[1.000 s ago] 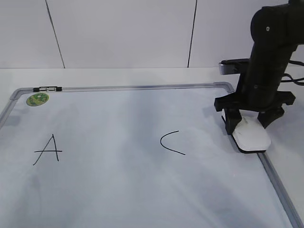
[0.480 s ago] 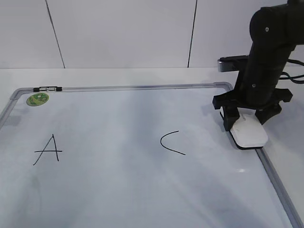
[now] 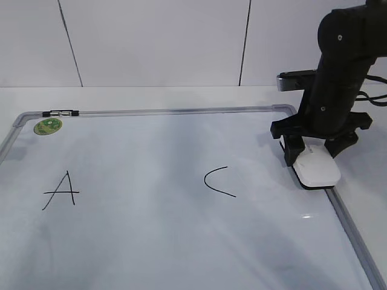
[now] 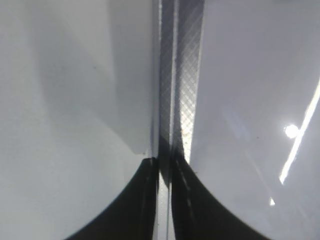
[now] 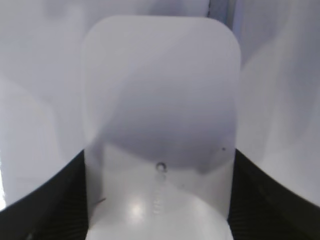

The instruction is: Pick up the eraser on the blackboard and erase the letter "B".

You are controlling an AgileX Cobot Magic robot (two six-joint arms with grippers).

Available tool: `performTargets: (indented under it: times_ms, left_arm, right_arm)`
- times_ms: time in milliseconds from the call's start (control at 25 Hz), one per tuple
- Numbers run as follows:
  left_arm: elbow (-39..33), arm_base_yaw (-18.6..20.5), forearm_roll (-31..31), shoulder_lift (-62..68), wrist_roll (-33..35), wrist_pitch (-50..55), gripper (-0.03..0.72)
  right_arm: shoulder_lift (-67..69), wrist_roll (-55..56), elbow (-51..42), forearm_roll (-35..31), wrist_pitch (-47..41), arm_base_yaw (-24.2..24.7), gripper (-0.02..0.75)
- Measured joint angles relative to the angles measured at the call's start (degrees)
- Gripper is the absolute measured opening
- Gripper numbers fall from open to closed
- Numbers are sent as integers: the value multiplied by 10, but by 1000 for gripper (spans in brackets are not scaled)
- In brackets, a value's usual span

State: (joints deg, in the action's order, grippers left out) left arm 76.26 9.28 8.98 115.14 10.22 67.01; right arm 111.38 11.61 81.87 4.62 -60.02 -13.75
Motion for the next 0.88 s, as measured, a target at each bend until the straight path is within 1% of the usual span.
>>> performTargets:
  times_ms: [400, 880]
  left_arm:
    - [0, 0, 1, 0, 0, 0, 75]
    - [0, 0, 1, 0, 0, 0, 75]
  right_arm:
    - [27, 0, 0, -9, -14, 0, 527]
    - [28, 0, 0, -10, -16, 0, 528]
